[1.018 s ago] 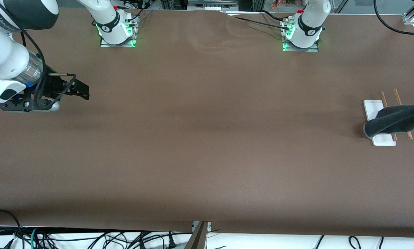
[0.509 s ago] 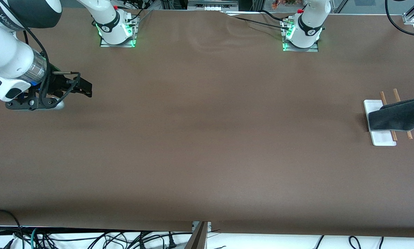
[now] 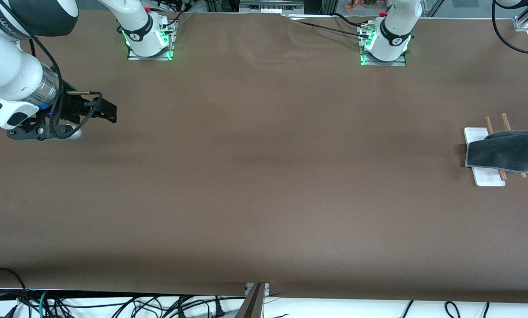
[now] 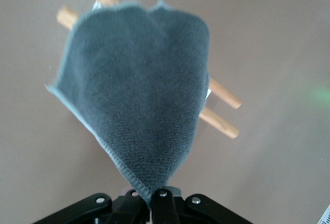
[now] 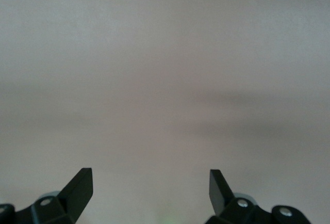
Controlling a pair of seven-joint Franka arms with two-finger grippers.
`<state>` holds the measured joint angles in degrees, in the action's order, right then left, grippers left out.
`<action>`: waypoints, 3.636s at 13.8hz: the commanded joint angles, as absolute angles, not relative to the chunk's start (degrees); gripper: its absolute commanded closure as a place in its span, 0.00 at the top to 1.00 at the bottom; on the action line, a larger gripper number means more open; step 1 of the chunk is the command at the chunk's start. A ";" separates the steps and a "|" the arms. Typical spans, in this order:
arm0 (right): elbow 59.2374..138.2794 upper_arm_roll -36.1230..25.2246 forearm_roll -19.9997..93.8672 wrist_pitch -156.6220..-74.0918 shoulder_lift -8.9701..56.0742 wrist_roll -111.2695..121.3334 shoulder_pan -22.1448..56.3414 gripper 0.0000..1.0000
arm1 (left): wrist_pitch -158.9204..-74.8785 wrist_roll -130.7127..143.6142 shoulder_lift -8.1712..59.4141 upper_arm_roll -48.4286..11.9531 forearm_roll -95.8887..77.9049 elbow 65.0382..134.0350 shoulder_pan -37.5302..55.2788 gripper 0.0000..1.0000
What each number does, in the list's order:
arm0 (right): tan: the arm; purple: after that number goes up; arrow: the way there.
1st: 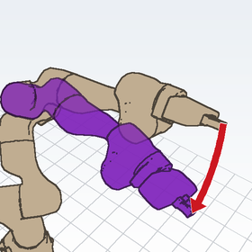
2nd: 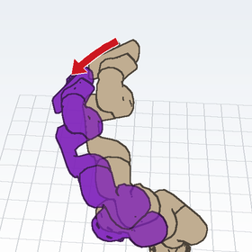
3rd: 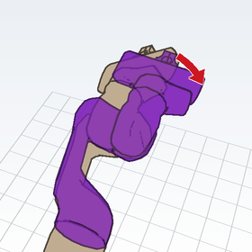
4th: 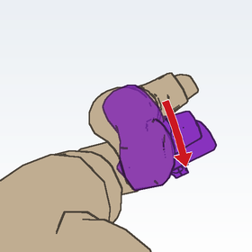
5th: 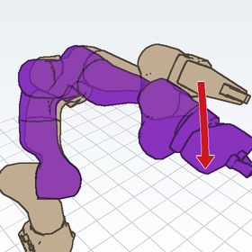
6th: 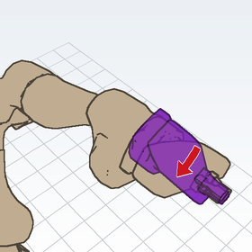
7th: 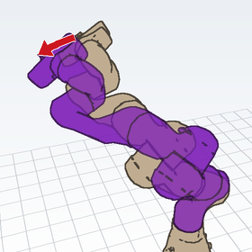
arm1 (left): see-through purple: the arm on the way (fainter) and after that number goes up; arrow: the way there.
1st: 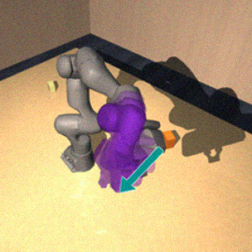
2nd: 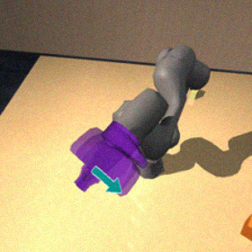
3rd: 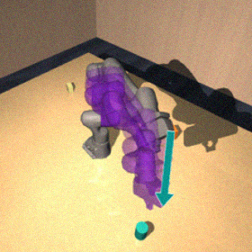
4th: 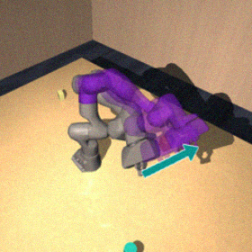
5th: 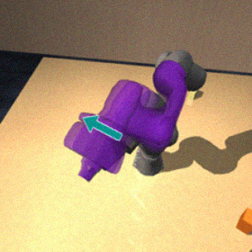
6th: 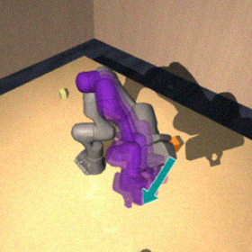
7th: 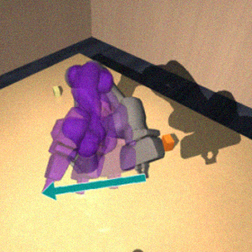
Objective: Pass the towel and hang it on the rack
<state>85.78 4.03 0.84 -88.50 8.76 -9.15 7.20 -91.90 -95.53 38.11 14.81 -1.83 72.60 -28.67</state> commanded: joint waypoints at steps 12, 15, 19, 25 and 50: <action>85.96 4.04 -0.18 -87.80 8.09 -9.84 7.38 1.00 | -88.61 -94.14 34.82 13.36 -2.37 70.93 -28.49 1.00; 85.96 4.04 -0.18 -87.80 8.00 -9.76 7.38 1.00 | -84.57 -83.71 29.37 13.27 -2.37 70.93 -22.52 1.00; 85.96 4.04 -0.18 -87.80 8.00 -9.76 7.38 1.00 | -80.86 -65.35 25.49 13.10 -2.64 70.93 -11.54 1.00; 85.96 4.04 -0.18 -87.80 8.00 -9.76 7.38 1.00 | -78.84 -45.04 23.82 12.83 -6.06 71.02 3.75 1.00; 85.96 4.04 -0.26 -87.89 8.00 -9.67 7.38 1.00 | -99.06 7.82 -3.17 -3.60 0.44 101.69 2.20 1.00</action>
<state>85.78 4.02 0.59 -88.49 8.76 -9.15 7.23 -100.13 7.49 -2.57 -2.58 0.34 102.07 3.44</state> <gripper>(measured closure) 0.000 0.000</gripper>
